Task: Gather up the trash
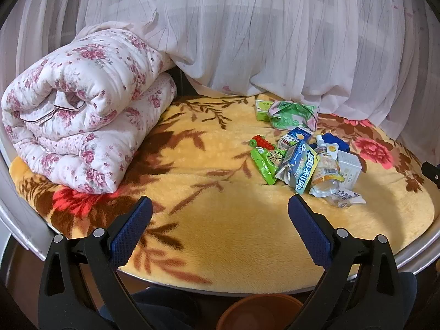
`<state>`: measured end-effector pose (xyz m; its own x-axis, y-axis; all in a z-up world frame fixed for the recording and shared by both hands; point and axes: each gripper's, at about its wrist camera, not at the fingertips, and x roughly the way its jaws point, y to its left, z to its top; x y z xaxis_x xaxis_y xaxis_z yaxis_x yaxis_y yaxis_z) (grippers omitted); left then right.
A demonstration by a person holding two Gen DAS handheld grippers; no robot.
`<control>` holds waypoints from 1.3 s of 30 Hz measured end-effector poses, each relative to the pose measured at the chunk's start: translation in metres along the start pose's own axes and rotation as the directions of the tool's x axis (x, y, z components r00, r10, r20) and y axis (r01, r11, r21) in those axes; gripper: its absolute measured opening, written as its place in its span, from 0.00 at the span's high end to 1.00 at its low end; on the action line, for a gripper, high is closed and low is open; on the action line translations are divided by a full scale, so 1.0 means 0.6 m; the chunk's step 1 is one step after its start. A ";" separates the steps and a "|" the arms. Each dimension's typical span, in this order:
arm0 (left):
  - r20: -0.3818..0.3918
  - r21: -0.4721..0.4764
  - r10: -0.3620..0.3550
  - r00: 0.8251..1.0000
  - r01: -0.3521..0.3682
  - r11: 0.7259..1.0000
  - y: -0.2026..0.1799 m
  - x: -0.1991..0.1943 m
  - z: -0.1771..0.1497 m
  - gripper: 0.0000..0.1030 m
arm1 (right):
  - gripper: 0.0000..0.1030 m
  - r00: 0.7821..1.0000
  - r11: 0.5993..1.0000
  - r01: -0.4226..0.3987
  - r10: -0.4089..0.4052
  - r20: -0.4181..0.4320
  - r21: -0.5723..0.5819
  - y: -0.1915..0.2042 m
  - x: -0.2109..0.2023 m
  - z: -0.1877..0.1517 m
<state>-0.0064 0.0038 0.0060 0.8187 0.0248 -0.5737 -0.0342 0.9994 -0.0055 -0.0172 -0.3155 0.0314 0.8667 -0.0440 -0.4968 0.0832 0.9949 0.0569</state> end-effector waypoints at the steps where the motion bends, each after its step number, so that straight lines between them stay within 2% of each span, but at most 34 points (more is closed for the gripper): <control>1: 0.000 -0.001 0.001 1.000 -0.001 1.000 0.000 0.000 0.000 0.06 | 0.14 1.000 1.000 -0.002 0.002 -0.001 -0.001 0.000 0.000 0.000; 26: -0.002 0.002 0.000 1.000 0.000 1.000 -0.008 -0.001 0.002 0.06 | 0.14 1.000 1.000 -0.001 0.001 0.000 0.002 0.000 -0.002 0.000; 39: -0.020 0.004 -0.002 1.000 0.002 1.000 -0.014 0.007 0.001 0.06 | 0.14 1.000 1.000 -0.009 0.009 -0.028 0.002 0.008 0.005 -0.007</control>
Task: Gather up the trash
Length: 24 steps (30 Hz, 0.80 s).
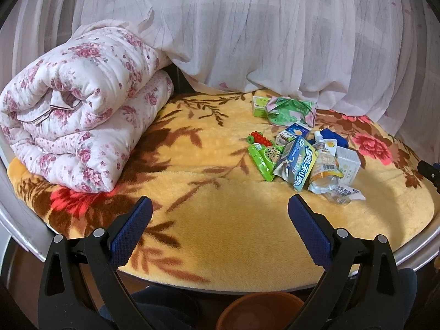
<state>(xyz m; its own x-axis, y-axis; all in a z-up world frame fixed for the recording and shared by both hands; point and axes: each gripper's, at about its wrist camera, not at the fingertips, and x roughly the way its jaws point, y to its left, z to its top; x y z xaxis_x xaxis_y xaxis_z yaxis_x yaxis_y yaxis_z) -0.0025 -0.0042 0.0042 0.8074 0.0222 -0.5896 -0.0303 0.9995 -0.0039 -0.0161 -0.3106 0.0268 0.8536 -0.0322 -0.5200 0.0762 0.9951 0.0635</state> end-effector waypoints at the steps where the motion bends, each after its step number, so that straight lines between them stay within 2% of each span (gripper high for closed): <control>1: -0.003 -0.002 -0.004 1.000 0.004 1.000 0.000 0.001 -0.001 0.06 | 0.14 1.000 1.000 -0.002 0.002 -0.009 0.002 -0.001 0.015 0.009; 14: -0.017 0.005 -0.012 1.000 0.012 1.000 0.004 0.012 -0.010 0.06 | 0.14 0.998 0.999 -0.022 0.021 -0.058 -0.023 0.015 0.046 0.009; 20: -0.038 0.011 -0.014 0.999 0.015 1.000 0.001 0.024 -0.016 0.06 | 0.14 0.993 0.999 -0.045 0.042 -0.111 -0.026 0.026 0.094 0.010; 24: -0.052 0.010 -0.018 0.999 0.018 1.000 0.001 0.032 -0.017 0.06 | 0.14 0.991 0.998 -0.034 0.027 -0.133 -0.049 0.043 0.130 0.013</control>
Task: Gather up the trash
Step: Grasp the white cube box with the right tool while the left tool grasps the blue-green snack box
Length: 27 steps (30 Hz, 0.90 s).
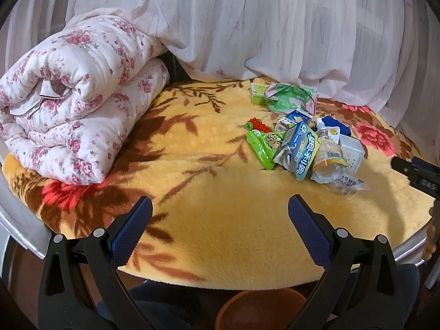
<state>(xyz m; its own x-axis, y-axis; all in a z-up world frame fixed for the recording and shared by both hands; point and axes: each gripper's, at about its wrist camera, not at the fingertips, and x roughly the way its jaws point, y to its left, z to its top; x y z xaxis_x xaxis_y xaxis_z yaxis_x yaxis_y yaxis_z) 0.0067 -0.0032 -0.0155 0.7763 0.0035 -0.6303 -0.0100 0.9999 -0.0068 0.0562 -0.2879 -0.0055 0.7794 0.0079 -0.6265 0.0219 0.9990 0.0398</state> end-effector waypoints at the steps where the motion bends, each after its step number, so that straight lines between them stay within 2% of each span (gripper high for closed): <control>1: -0.004 0.000 0.001 1.000 -0.001 1.000 0.000 0.002 0.000 0.06 | 0.14 1.000 1.000 0.003 -0.003 -0.005 -0.002 0.003 0.010 0.003; 7: -0.022 0.002 -0.001 1.000 0.001 1.000 0.000 0.012 -0.001 0.06 | 0.14 0.998 1.000 0.003 -0.005 -0.066 -0.023 0.021 0.084 0.024; 12: -0.036 -0.001 -0.003 0.999 0.003 1.000 0.006 0.023 -0.001 0.06 | 0.14 0.986 0.999 0.028 -0.032 -0.165 -0.029 0.028 0.169 0.034; 17: -0.052 -0.005 -0.003 0.999 0.002 1.000 0.012 0.035 -0.001 0.06 | 0.14 0.976 0.999 0.019 -0.026 -0.216 -0.036 0.036 0.232 0.042; 20: -0.064 -0.005 -0.002 0.998 0.001 1.000 0.013 0.043 -0.002 0.06 | 0.16 0.971 0.999 0.030 -0.035 -0.238 -0.024 0.031 0.258 0.045; 21: -0.068 -0.005 -0.002 0.998 0.001 1.000 0.013 0.046 -0.002 0.06 | 0.23 0.970 1.000 0.022 -0.025 -0.243 -0.017 0.030 0.263 0.047; 27: -0.092 -0.010 -0.006 0.996 0.005 1.000 0.014 0.064 -0.003 0.06 | 0.24 0.978 1.000 -0.004 0.007 -0.206 0.013 0.023 0.255 0.051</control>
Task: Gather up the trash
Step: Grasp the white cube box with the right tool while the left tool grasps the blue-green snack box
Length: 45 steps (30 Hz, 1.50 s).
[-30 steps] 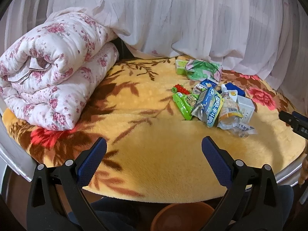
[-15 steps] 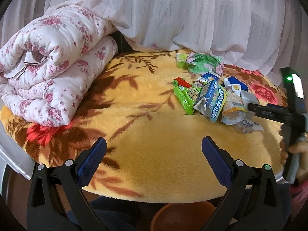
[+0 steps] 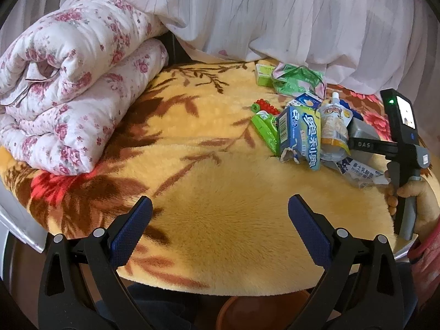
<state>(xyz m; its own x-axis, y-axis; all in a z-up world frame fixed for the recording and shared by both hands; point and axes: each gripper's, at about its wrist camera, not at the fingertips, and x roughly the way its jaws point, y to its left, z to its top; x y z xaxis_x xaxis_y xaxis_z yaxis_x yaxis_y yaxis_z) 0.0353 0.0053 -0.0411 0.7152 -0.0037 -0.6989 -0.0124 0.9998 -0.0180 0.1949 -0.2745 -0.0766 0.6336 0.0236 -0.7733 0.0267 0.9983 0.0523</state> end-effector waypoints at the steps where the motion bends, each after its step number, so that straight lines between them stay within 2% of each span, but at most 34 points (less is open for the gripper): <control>1: -0.003 -0.001 -0.002 1.000 0.002 1.000 0.000 0.002 0.001 0.06 | 0.24 1.000 1.000 -0.001 0.001 0.007 0.001 -0.001 -0.005 -0.001; 7: -0.012 0.007 -0.043 0.999 0.043 0.999 -0.014 0.021 0.007 0.06 | 0.24 0.998 1.000 -0.019 0.018 0.058 0.013 -0.022 -0.055 -0.019; 13: -0.019 0.028 -0.178 0.984 0.179 0.984 -0.052 0.067 0.034 0.06 | 0.24 0.991 0.999 -0.046 0.043 0.125 0.020 -0.054 -0.137 -0.047; 14: -0.019 0.034 -0.183 0.983 0.184 0.982 -0.060 0.076 0.038 0.07 | 0.24 0.989 0.998 -0.050 0.046 0.139 0.023 -0.061 -0.155 -0.053; 19: -0.013 0.073 -0.169 0.986 0.169 0.983 -0.095 0.118 0.058 0.07 | 0.24 0.981 0.997 -0.071 0.065 0.185 0.030 -0.080 -0.211 -0.076; 23: -0.039 0.101 -0.169 0.985 0.172 0.980 -0.118 0.147 0.066 0.07 | 0.24 0.977 0.997 -0.076 0.069 0.203 0.025 -0.089 -0.235 -0.088; 26: -0.058 0.130 -0.134 0.989 0.140 0.982 -0.135 0.172 0.073 0.07 | 0.24 0.974 0.996 -0.088 0.081 0.211 0.025 -0.095 -0.246 -0.098; 29: -0.081 0.124 -0.108 0.991 0.117 0.985 -0.140 0.196 0.084 0.06 | 0.24 0.972 0.995 -0.098 0.090 0.215 0.025 -0.097 -0.256 -0.110; 31: -0.102 0.098 -0.121 0.987 0.131 0.987 -0.136 0.207 0.091 0.07 | 0.24 0.971 0.994 -0.107 0.098 0.217 0.030 -0.101 -0.261 -0.116; 34: -0.107 0.077 -0.127 0.986 0.136 0.988 -0.134 0.209 0.095 0.13 | 0.24 0.970 0.993 -0.113 0.102 0.220 0.038 -0.106 -0.266 -0.121; 35: -0.111 0.074 -0.154 0.982 0.163 0.984 -0.133 0.206 0.095 0.34 | 0.24 0.969 0.992 -0.117 0.106 0.221 0.040 -0.107 -0.269 -0.122; 36: -0.127 0.071 -0.178 0.976 0.188 0.980 -0.131 0.205 0.094 0.48 | 0.24 0.969 0.992 -0.121 0.109 0.224 0.041 -0.107 -0.272 -0.124; 45: -0.141 0.137 -0.217 0.966 0.236 0.962 -0.132 0.163 0.074 0.50 | 0.24 0.960 0.989 -0.140 0.126 0.249 0.039 -0.102 -0.298 -0.132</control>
<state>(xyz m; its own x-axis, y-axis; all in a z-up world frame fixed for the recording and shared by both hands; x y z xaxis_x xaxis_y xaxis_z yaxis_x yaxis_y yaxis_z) 0.1368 -0.0732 -0.0763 0.5950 -0.2235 -0.7720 0.2525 0.9639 -0.0845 0.0186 -0.3356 0.0084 0.8042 0.1348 -0.5788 -0.0320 0.9823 0.1843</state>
